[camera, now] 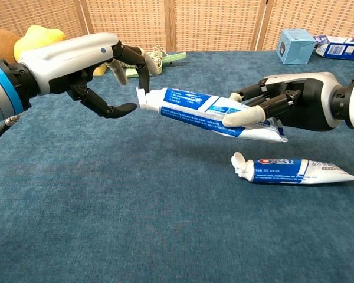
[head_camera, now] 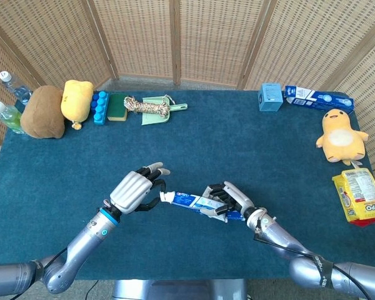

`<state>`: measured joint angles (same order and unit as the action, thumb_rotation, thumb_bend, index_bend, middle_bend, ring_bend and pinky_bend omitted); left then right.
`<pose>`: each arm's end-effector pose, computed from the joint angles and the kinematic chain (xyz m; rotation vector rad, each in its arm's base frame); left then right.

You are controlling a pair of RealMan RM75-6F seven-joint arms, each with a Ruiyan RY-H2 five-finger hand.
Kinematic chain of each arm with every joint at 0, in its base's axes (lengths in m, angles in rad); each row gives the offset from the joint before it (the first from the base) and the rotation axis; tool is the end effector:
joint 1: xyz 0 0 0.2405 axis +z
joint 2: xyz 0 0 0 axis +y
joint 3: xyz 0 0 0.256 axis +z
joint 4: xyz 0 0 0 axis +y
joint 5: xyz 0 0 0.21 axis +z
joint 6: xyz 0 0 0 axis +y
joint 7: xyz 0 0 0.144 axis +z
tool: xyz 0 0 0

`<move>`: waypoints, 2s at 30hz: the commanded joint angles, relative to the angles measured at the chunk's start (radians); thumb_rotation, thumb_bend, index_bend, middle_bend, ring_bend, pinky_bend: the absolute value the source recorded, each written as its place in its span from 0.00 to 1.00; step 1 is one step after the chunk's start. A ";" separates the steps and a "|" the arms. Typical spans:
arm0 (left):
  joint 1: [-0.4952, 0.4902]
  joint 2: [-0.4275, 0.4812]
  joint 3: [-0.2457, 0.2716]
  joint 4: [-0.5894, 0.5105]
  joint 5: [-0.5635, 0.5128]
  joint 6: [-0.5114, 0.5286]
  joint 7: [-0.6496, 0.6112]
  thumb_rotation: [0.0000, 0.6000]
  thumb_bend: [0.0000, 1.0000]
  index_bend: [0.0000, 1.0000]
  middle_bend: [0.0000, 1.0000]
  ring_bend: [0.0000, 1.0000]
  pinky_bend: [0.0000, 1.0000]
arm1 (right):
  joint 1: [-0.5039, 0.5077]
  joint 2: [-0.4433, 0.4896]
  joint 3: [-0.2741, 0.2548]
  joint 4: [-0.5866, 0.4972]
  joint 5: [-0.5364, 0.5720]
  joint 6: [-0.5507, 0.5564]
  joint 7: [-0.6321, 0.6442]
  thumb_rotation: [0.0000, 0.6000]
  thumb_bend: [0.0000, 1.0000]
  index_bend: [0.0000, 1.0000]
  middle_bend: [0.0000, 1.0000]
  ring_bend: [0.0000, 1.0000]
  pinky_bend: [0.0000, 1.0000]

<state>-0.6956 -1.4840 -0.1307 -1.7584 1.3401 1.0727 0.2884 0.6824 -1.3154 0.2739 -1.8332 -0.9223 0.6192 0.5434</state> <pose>-0.0935 0.2846 0.0008 -1.9865 -0.9321 -1.2216 -0.1271 -0.3006 0.0069 1.3756 -2.2970 1.1570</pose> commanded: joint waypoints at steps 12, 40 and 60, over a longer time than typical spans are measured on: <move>0.007 0.002 0.012 -0.005 0.008 0.005 0.001 1.00 0.35 0.71 0.24 0.14 0.31 | 0.018 -0.021 -0.004 -0.001 0.111 0.076 -0.090 1.00 0.46 0.91 0.70 0.70 0.83; 0.128 0.175 0.049 -0.110 0.103 0.176 -0.023 1.00 0.35 0.55 0.14 0.06 0.28 | -0.018 -0.009 0.053 0.056 0.115 0.062 -0.056 1.00 0.45 0.90 0.69 0.68 0.80; 0.447 0.446 0.125 -0.116 0.032 0.434 -0.256 1.00 0.35 0.44 0.14 0.06 0.27 | -0.108 -0.025 0.038 0.291 -0.282 0.023 0.149 1.00 0.39 0.67 0.51 0.42 0.34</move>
<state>-0.2591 -1.0457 -0.0085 -1.8818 1.3810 1.4974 0.0434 0.5811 -1.3335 0.3210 -1.5649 -1.1722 0.6350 0.6711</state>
